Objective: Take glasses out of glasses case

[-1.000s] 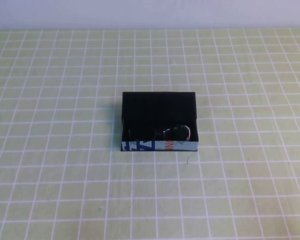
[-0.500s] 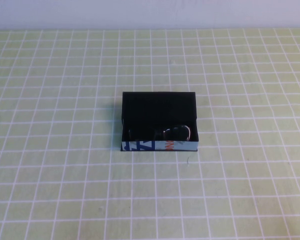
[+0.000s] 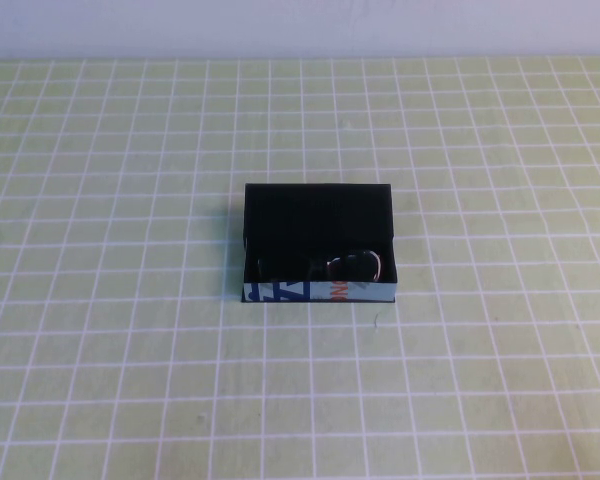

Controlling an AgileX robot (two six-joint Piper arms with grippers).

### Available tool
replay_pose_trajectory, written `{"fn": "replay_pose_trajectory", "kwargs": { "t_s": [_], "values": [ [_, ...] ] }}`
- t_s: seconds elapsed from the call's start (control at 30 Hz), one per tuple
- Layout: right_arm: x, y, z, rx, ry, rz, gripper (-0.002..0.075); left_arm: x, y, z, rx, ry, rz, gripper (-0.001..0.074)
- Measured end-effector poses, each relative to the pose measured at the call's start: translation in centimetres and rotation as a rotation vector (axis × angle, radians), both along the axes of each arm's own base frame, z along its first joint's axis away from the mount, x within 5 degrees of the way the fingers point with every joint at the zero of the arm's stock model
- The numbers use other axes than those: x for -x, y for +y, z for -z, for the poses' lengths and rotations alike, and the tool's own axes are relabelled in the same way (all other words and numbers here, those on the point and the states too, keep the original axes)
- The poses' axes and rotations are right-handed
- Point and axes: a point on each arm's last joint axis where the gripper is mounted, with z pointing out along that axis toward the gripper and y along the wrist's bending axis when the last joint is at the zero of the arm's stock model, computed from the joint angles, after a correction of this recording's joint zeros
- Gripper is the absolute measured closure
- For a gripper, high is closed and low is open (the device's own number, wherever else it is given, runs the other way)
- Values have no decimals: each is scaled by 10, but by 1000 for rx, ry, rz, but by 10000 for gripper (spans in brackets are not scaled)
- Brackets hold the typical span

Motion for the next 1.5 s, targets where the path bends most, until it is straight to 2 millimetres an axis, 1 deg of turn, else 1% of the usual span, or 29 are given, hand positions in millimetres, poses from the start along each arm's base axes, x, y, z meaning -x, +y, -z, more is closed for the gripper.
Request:
{"fn": "replay_pose_trajectory", "kwargs": {
  "t_s": [0.13, 0.3, 0.37, 0.53, 0.63, 0.8, 0.9, 1.0, 1.1, 1.23, 1.37, 1.4, 1.5],
  "values": [
    [0, 0, 0, -1, 0, 0, 743, 0, 0, 0, 0, 0, 0, 739],
    [0, 2, -1, -69, -1, -4, 743, 0, 0, 0, 0, 0, 0, 739],
    [0, 3, -3, -135, -20, -4, 743, 0, 0, 0, 0, 0, 0, 739],
    [-2, 5, -13, -418, -99, 12, 743, 0, 0, 0, 0, 0, 0, 739],
    [-2, 4, -19, -554, -143, 32, 743, 0, 0, 0, 0, 0, 0, 739],
    [-3, 1, -24, -655, -195, 62, 743, 0, 0, 0, 0, 0, 0, 739],
    [-3, 2, -24, -753, -182, 65, 743, 0, 0, 0, 0, 0, 0, 739],
    [-2, 8, -22, -800, -101, 22, 743, 0, 0, 0, 0, 0, 0, 739],
    [-3, 19, -34, -782, 40, -50, 743, 0, 0, 0, 0, 0, 0, 739],
    [-10, 33, -59, -636, 315, -153, 743, 0, 0, 0, 0, 0, 0, 739],
    [-27, 38, -81, -469, 589, -202, 743, 0, 0, 0, 0, 0, 0, 739],
    [-32, 38, -87, -437, 623, -210, 743, 0, 0, 0, 0, 0, 0, 739],
    [-50, 38, -97, -330, 727, -244, 743, 0, 0, 0, 0, 0, 0, 739]
  ]
}}
